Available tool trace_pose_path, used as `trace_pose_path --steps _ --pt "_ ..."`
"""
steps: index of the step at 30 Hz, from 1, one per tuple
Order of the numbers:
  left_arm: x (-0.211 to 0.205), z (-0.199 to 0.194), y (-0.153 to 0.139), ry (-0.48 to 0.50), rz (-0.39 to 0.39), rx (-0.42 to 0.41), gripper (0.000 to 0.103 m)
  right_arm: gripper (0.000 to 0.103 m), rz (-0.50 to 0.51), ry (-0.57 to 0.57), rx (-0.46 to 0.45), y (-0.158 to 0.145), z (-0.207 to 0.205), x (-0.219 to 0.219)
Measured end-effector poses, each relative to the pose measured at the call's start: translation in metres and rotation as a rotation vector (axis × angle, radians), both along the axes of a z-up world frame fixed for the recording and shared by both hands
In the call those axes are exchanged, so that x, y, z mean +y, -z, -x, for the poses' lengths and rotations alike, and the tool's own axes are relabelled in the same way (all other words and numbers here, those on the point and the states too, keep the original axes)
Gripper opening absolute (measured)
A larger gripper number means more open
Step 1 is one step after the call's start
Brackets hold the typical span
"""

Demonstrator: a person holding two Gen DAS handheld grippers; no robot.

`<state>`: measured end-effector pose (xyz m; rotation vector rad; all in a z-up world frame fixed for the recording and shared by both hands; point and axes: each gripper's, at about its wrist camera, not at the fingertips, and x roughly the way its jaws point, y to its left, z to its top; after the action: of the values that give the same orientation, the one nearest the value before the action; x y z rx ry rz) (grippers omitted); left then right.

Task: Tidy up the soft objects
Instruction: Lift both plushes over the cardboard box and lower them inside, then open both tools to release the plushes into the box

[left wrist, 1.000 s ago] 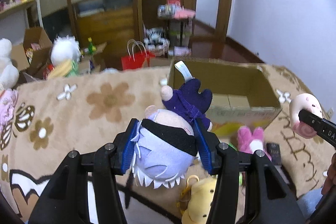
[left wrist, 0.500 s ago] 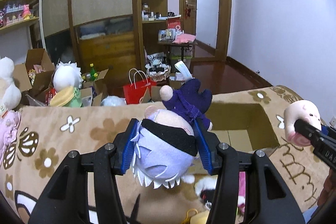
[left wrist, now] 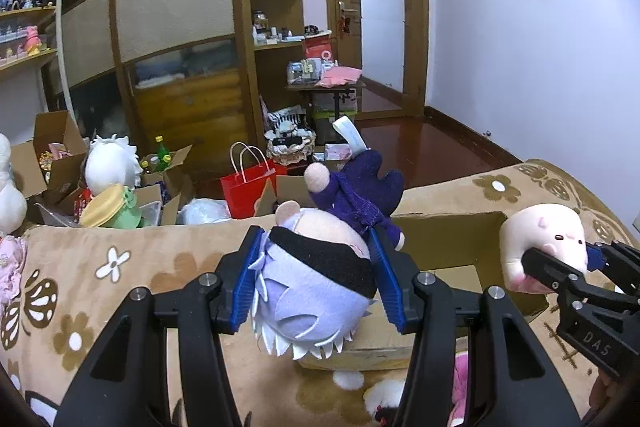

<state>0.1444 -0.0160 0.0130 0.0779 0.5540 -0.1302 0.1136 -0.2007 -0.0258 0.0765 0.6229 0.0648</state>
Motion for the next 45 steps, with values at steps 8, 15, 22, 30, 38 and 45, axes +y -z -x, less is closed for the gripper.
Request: trace_pose_path --steps 8,15,22,30,38,45 --pt "-0.005 -0.011 0.02 0.049 0.003 0.051 0.052 0.049 -0.014 -0.008 -0.004 0.013 -0.016 0.0" --pt "-0.013 -0.014 0.032 0.08 -0.011 0.067 0.052 0.051 -0.024 0.009 0.013 0.023 -0.026 -0.001" --pt "-0.021 -0.014 0.041 0.133 -0.032 0.075 0.053 0.053 -0.021 0.024 0.065 0.039 -0.03 -0.004" --pt "-0.018 -0.019 0.05 0.143 0.011 0.107 0.055 0.057 0.021 0.039 0.078 0.045 -0.031 0.0" --pt "-0.024 -0.018 0.055 0.139 -0.016 0.091 0.057 0.059 0.029 0.047 0.117 0.055 -0.036 -0.001" --pt "-0.026 -0.015 0.054 0.14 -0.033 0.085 0.06 0.062 0.013 0.036 0.117 0.054 -0.037 -0.001"
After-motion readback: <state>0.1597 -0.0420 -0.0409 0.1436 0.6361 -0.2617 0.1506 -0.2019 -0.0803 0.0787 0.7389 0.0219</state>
